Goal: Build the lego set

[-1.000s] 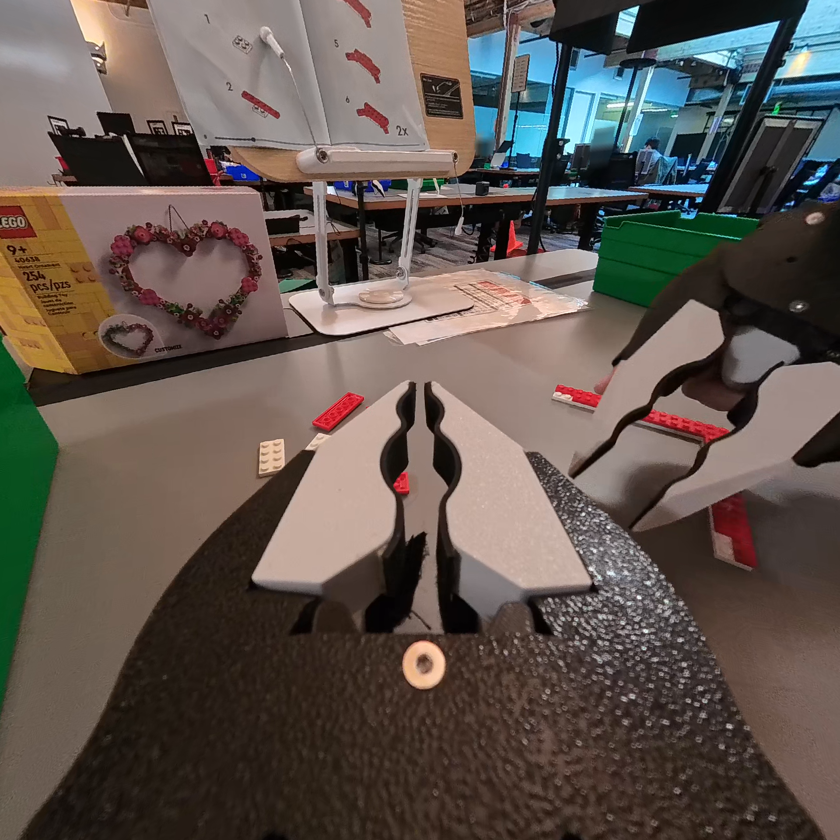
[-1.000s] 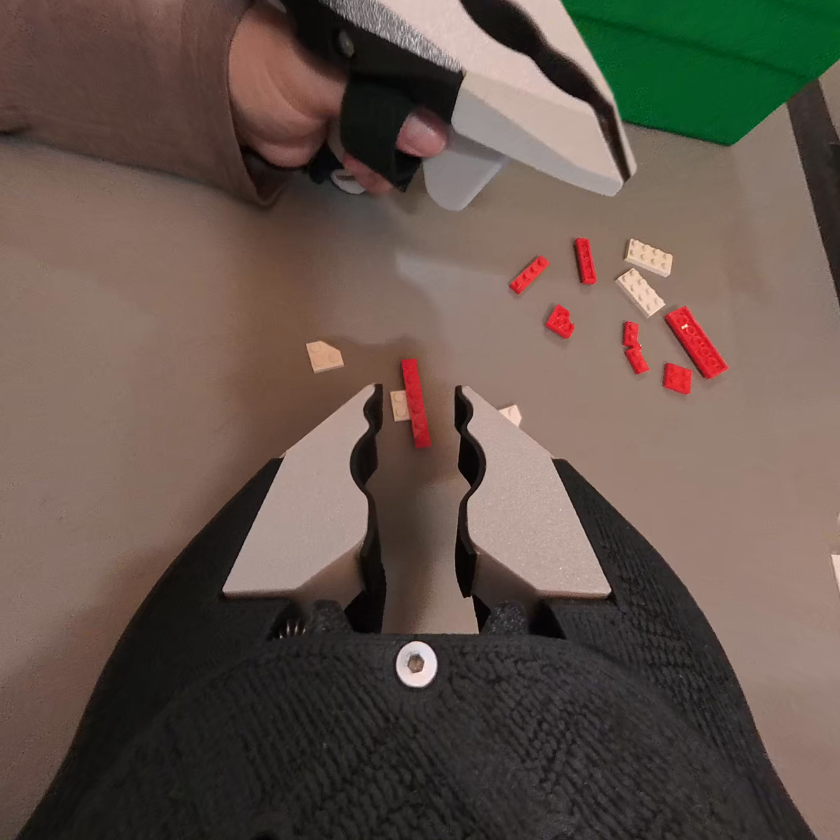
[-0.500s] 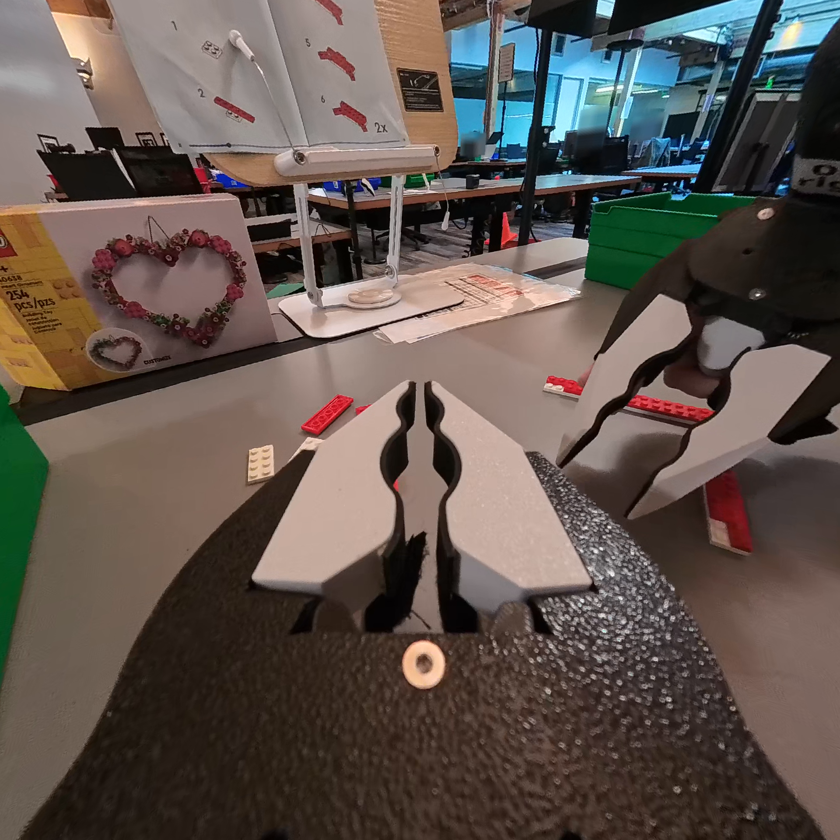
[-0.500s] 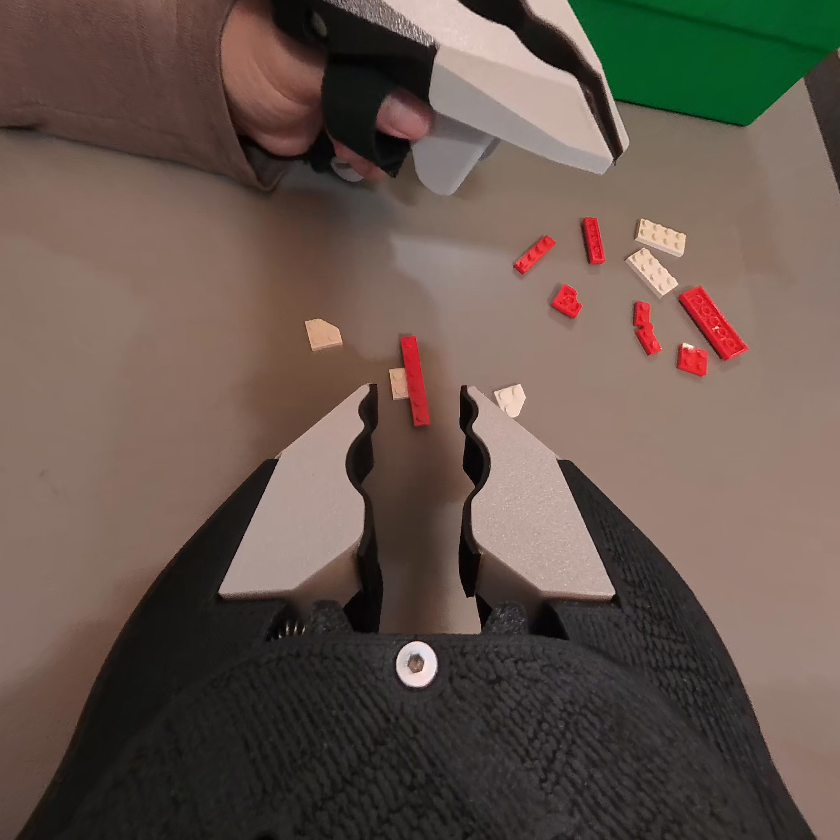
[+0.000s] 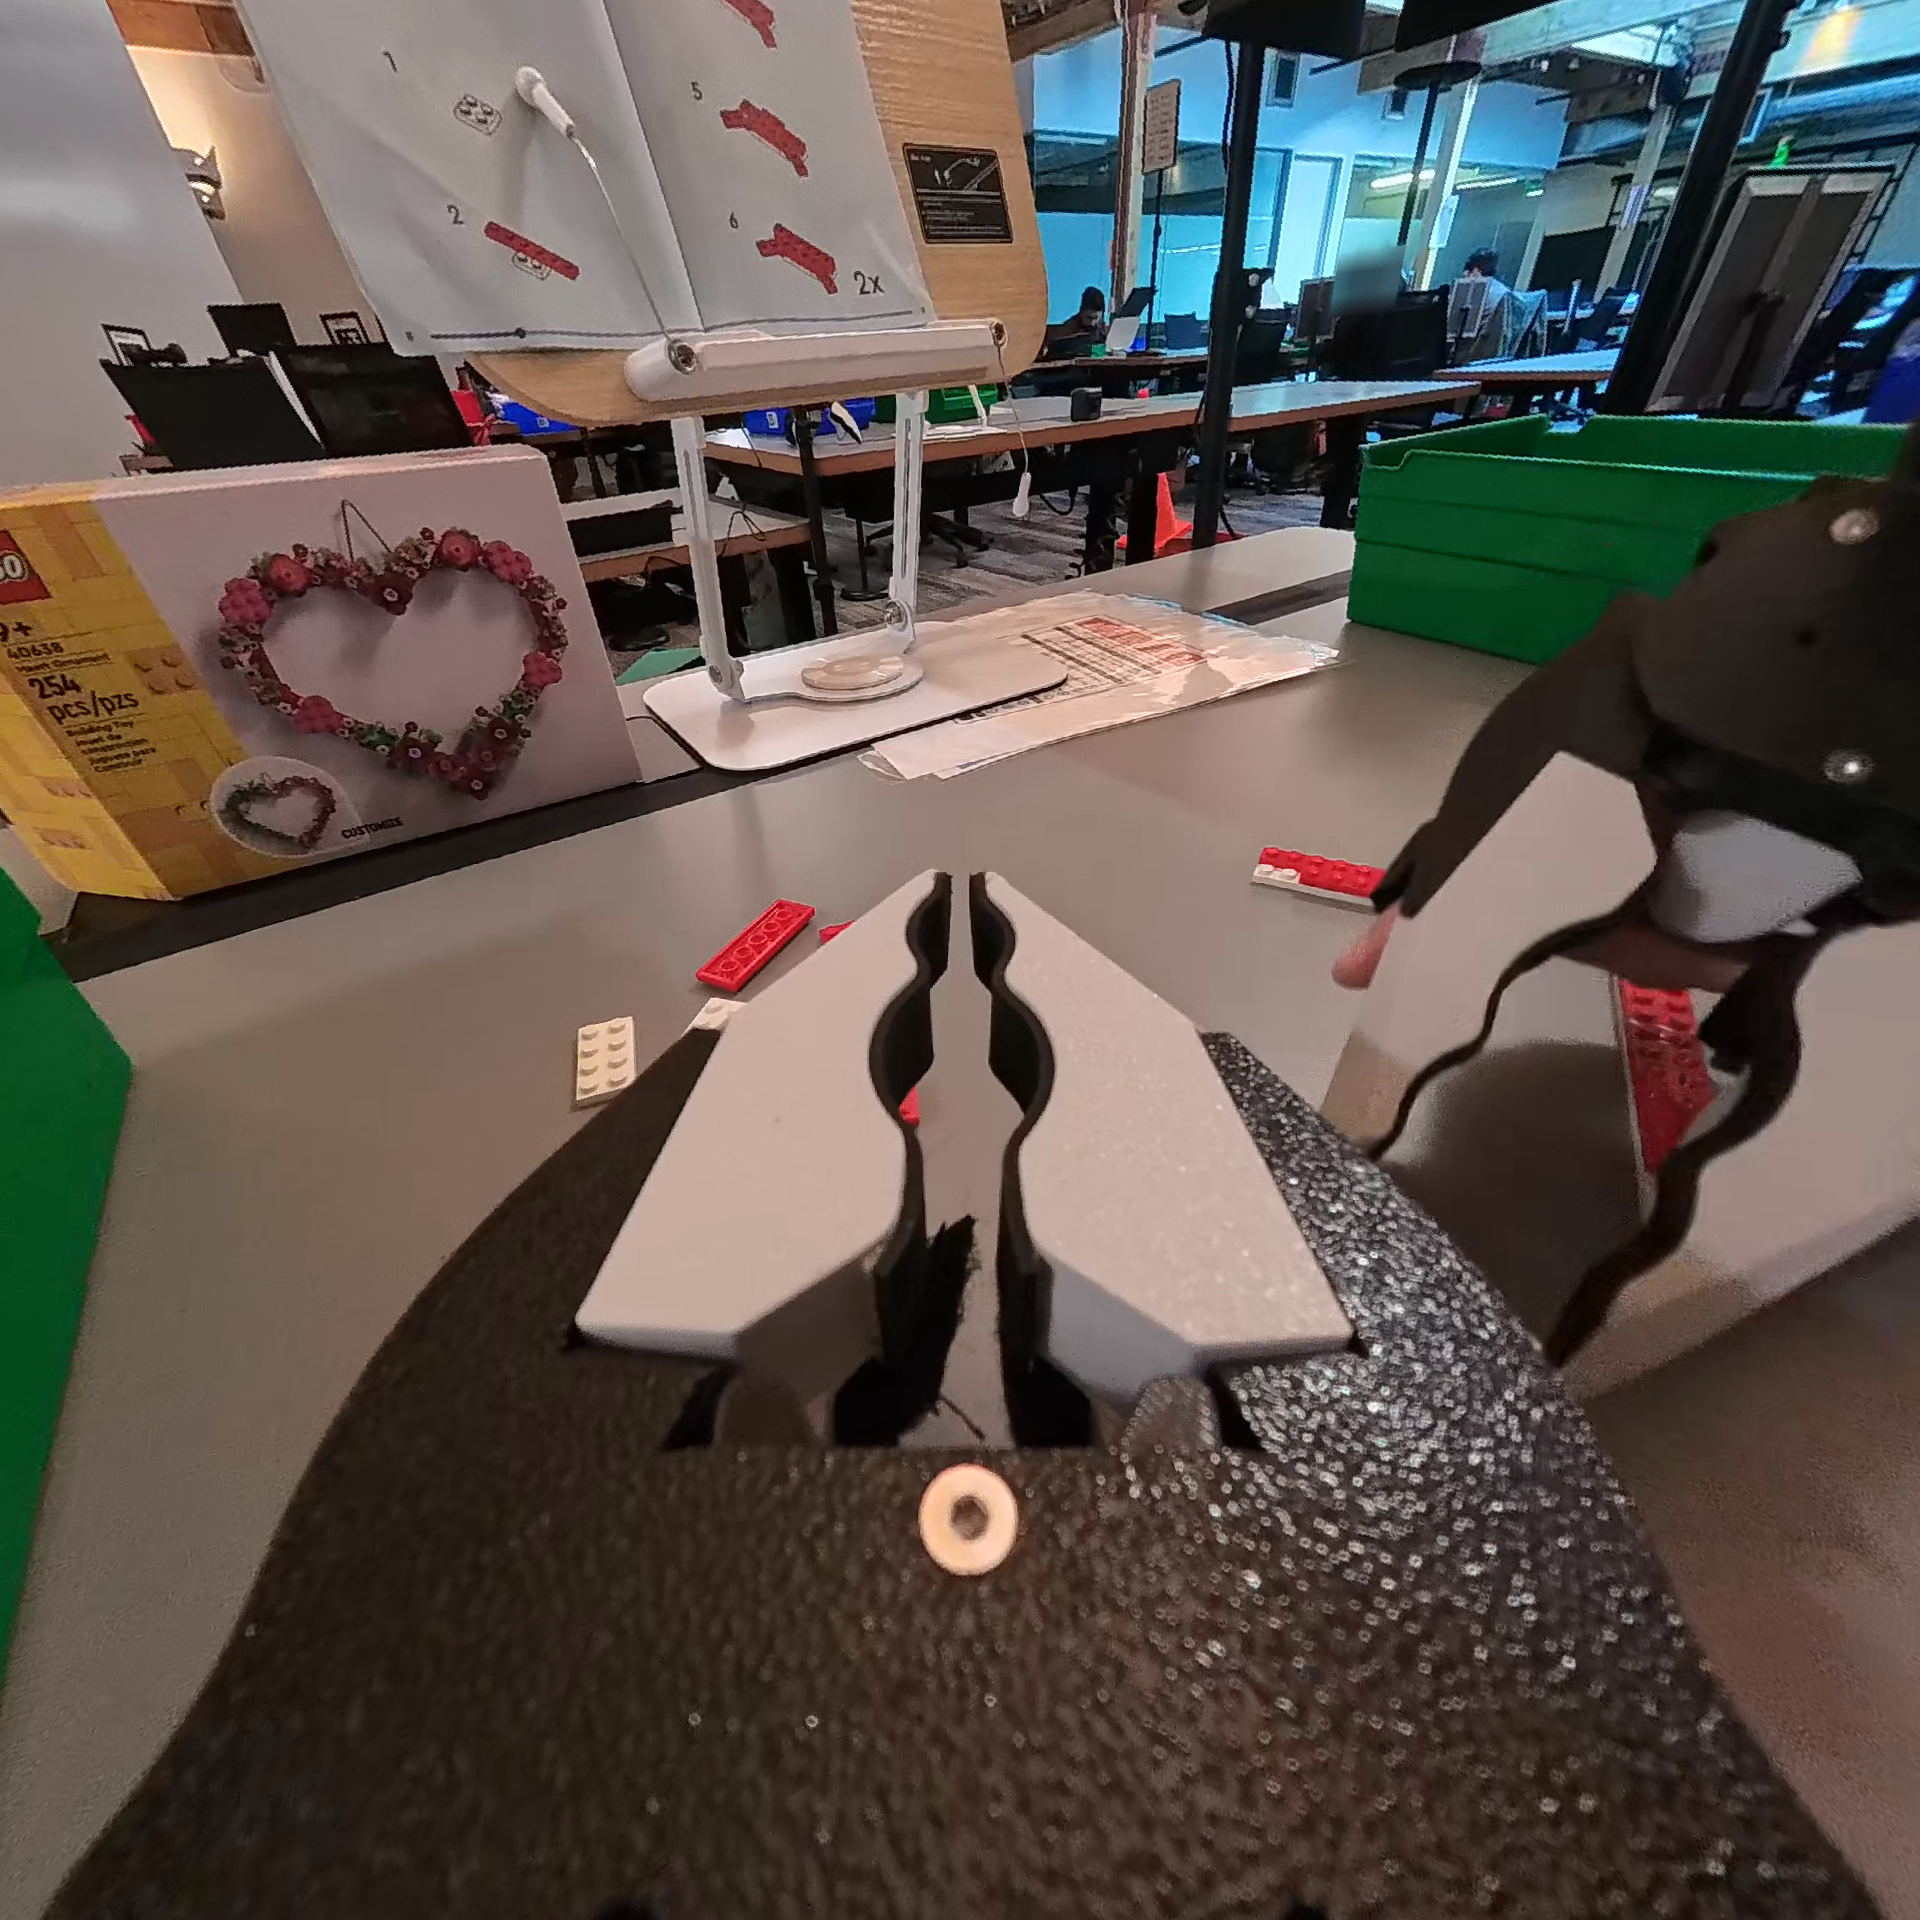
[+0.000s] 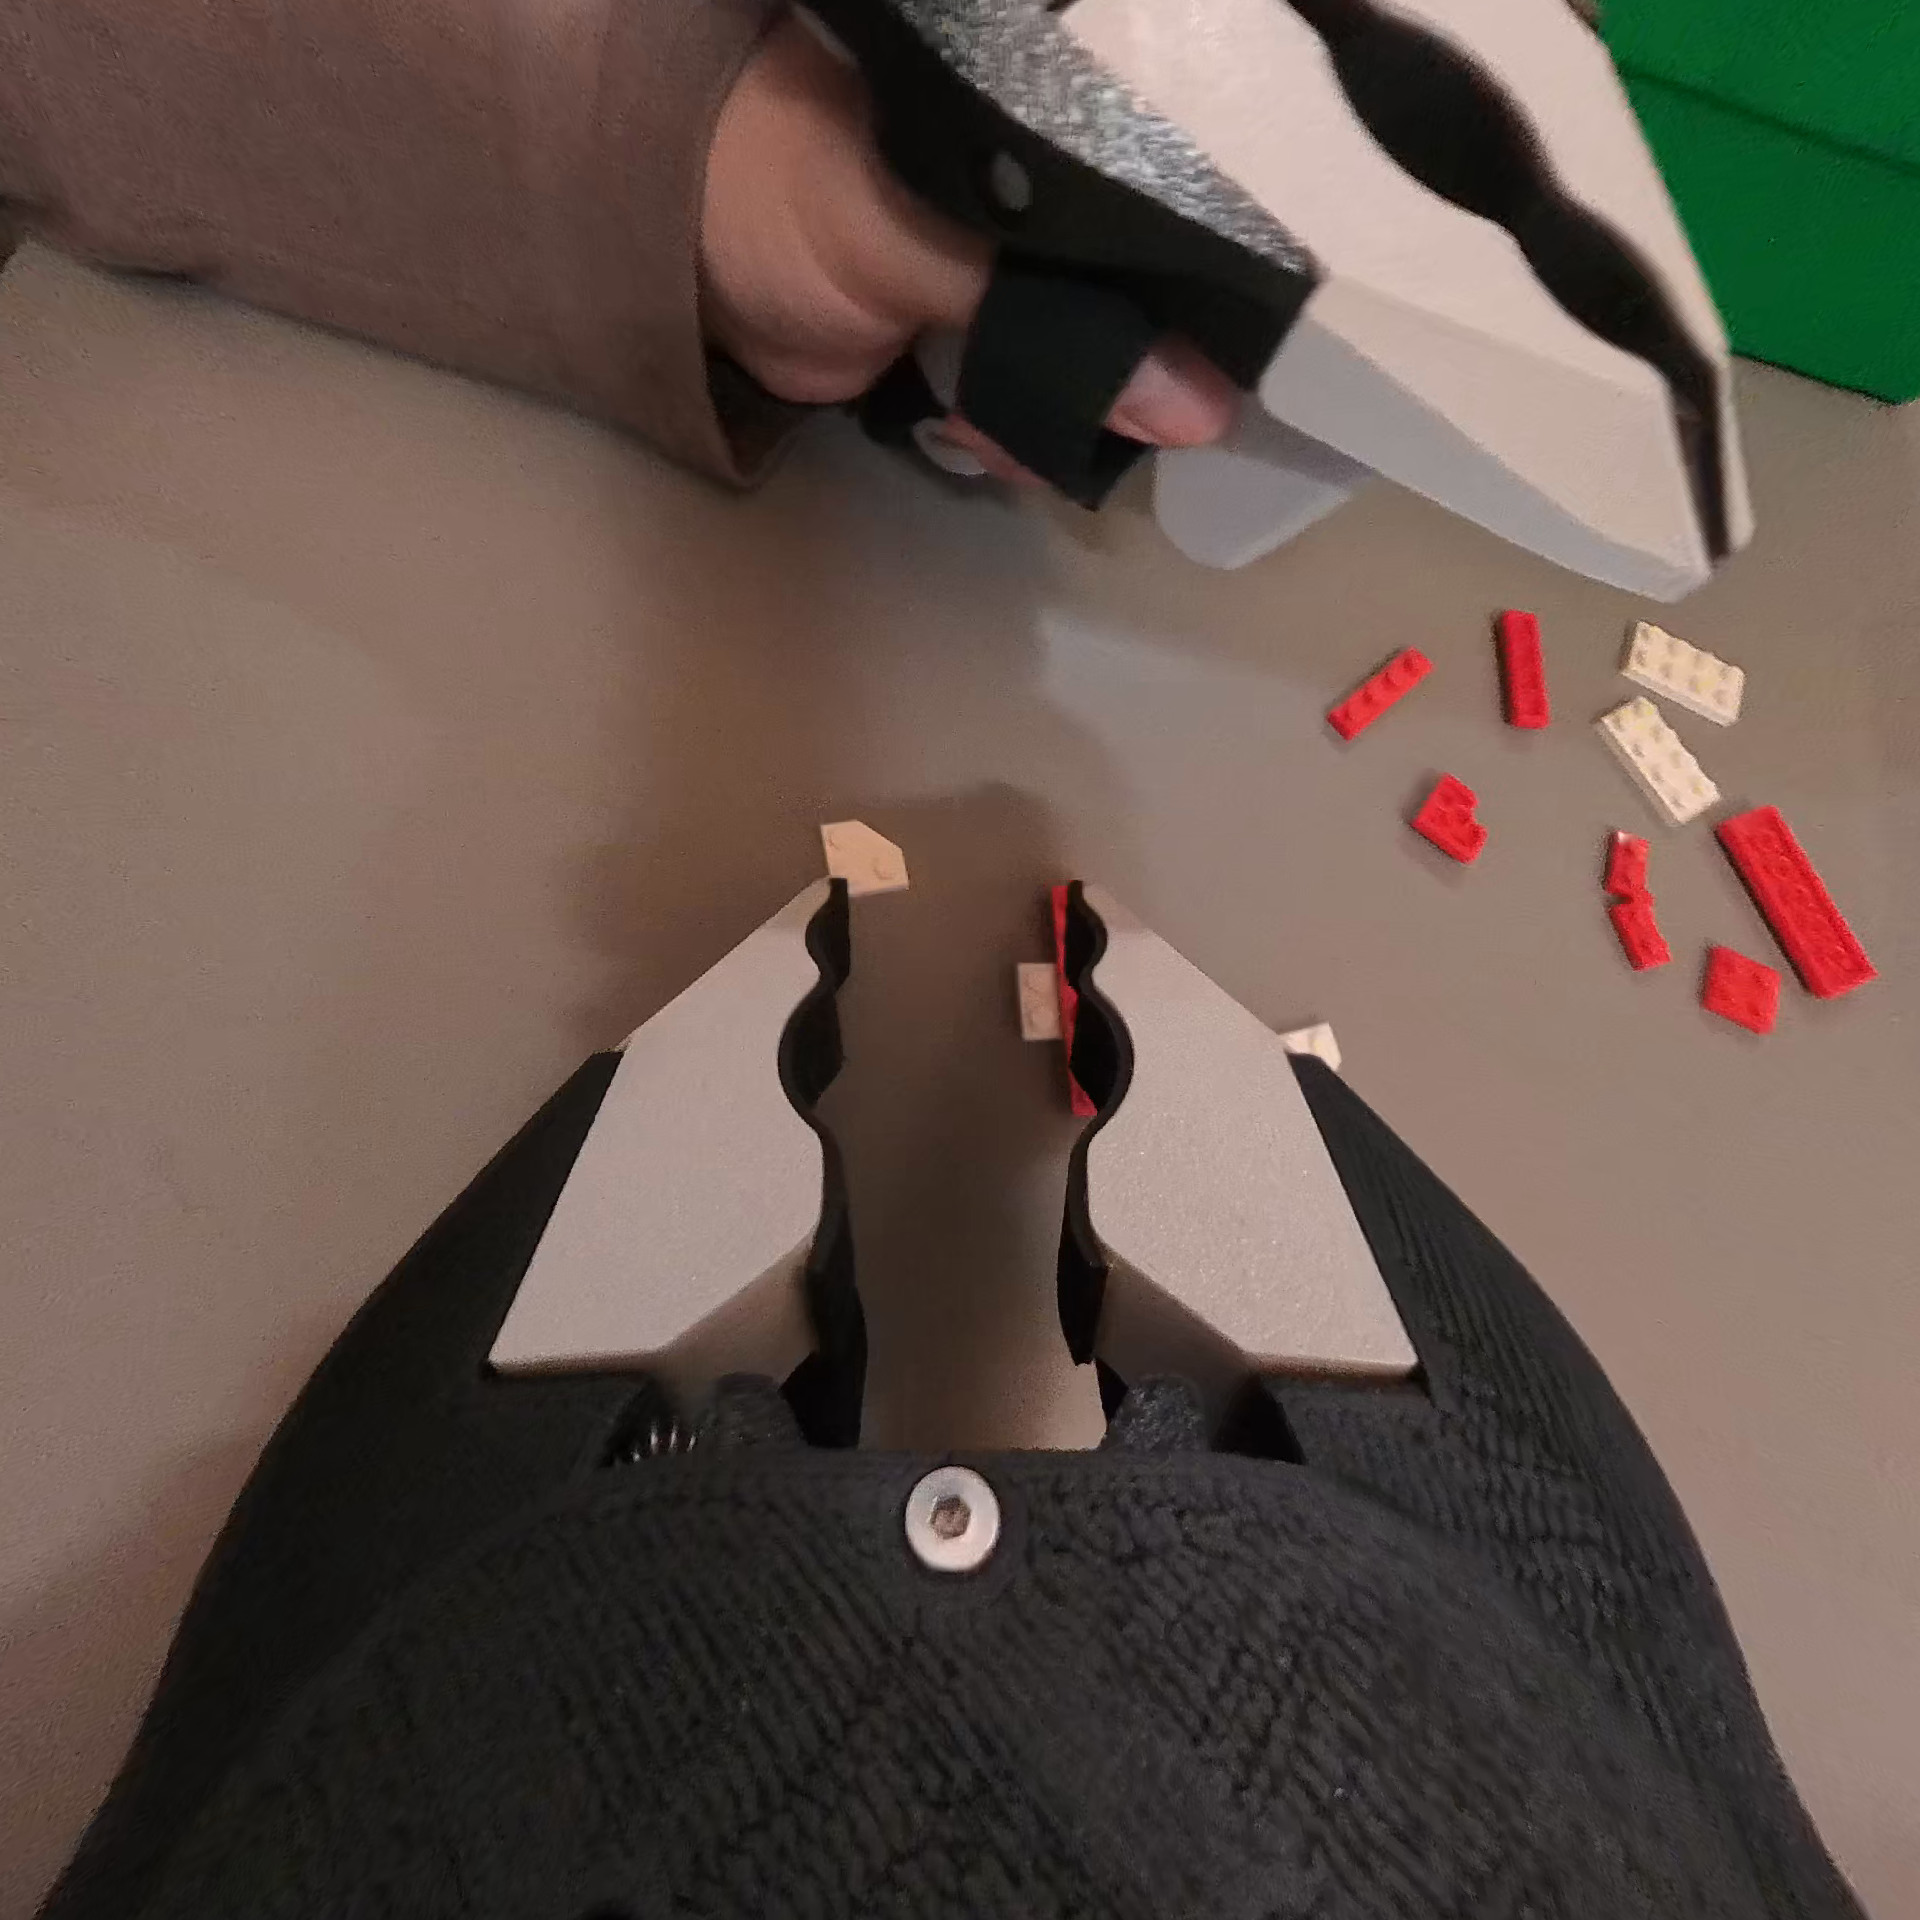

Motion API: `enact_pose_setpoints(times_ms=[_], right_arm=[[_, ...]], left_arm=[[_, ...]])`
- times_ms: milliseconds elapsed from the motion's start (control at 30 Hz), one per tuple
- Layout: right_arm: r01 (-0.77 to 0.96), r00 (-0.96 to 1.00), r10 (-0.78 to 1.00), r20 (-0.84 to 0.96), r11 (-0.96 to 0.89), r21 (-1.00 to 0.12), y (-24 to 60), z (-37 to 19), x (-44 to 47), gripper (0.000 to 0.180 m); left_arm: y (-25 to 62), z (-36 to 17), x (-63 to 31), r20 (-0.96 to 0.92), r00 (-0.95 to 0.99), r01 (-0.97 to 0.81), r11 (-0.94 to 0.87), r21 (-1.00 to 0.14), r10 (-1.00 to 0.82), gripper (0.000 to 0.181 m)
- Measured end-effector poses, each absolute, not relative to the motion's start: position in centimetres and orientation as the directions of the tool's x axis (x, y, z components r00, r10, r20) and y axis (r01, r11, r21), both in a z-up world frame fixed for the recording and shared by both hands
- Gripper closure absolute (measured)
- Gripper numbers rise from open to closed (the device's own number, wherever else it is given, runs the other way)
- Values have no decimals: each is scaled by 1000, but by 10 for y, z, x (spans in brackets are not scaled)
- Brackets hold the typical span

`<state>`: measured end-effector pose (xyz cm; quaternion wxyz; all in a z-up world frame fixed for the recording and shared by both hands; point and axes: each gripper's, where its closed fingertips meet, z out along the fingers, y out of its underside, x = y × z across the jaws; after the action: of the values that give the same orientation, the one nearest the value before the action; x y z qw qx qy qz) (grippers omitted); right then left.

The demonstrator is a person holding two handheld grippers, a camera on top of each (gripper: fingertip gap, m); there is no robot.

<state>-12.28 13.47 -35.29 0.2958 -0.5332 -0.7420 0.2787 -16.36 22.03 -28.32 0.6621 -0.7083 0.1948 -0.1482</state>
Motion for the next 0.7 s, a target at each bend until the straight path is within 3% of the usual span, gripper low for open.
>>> enact_pose_setpoints(times_ms=[700], right_arm=[[633, -287, 944, 164, 316, -707, 124, -366, -132, 144]], left_arm=[[220, -285, -159, -50, 873, -87, -53, -995, -486, 180]])
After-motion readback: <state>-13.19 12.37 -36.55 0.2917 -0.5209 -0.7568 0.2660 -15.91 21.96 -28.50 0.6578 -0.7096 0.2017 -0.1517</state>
